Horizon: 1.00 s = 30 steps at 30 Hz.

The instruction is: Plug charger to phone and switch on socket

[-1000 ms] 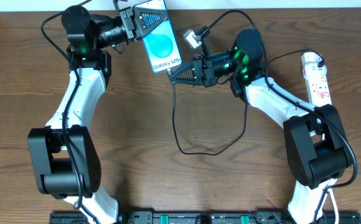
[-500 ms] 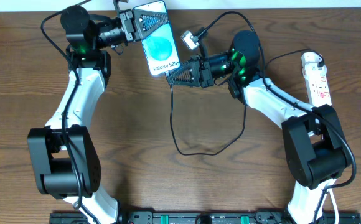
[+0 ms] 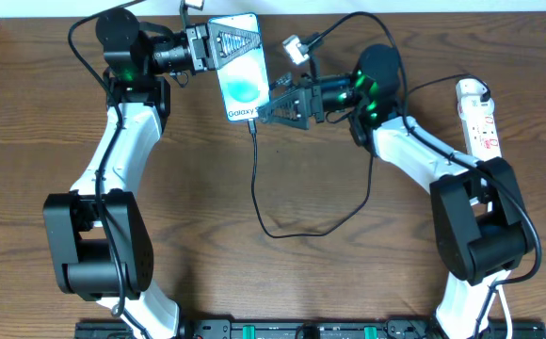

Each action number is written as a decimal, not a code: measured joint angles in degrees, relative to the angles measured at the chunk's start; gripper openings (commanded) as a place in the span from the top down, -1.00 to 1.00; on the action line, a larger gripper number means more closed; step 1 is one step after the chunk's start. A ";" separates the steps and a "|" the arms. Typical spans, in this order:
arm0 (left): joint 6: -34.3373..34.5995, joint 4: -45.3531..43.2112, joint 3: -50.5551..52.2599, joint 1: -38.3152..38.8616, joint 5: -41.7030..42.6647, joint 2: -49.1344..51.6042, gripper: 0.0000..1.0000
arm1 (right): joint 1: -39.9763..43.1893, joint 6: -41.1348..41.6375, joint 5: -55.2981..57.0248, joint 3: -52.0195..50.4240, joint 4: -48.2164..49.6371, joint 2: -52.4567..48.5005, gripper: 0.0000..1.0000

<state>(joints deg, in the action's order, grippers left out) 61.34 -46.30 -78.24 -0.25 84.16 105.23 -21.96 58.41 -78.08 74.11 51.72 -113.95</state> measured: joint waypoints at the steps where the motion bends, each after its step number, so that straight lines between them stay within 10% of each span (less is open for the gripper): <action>1: -0.15 0.02 0.00 0.00 0.00 0.00 0.85 | 0.59 0.00 0.31 0.00 -0.07 0.00 -0.98; 12: -0.81 6.99 0.00 0.00 -3.65 0.00 0.85 | 8.39 -0.44 11.65 0.11 -20.28 0.00 -0.99; 30: -28.81 58.77 0.00 0.57 -17.84 0.00 0.85 | 12.70 -14.80 30.67 0.15 -47.78 0.00 -0.99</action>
<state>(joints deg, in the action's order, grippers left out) 32.53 12.47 -78.24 0.32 66.32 105.23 -9.26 43.62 -47.42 74.26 3.95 -113.95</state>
